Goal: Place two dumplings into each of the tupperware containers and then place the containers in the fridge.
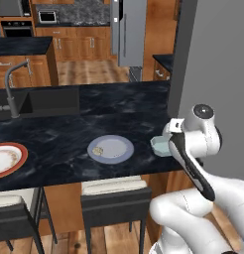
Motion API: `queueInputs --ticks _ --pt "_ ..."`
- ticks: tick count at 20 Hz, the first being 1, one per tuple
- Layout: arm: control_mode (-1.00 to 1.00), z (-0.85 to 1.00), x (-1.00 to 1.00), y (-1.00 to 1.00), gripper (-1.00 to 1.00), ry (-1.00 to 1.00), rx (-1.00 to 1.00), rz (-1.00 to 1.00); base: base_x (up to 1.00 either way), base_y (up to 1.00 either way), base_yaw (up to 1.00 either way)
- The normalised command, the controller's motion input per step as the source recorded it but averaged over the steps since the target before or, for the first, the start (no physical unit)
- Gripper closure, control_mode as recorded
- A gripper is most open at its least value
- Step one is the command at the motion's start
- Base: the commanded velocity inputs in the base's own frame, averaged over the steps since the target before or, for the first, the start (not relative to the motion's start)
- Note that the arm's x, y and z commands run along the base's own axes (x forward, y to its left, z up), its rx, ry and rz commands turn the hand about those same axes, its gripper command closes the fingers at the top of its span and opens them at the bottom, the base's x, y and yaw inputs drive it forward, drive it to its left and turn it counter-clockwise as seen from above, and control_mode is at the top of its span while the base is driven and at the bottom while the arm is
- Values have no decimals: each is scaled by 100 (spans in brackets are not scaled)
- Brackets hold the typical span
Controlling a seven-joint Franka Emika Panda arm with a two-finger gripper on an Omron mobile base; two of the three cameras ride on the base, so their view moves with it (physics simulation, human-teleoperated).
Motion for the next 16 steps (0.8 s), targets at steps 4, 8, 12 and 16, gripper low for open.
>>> queueInputs --ticks 4,8,12,16 --pt "-100 -20 50 -39 100 15 -8 0 0 0 0" --pt "-100 -28 54 -31 100 3 0 0 0 0 0" --pt "-100 -42 64 -2 100 0 0 0 0 0 0" --pt "-100 -51 47 -19 100 0 0 0 0 0 0"
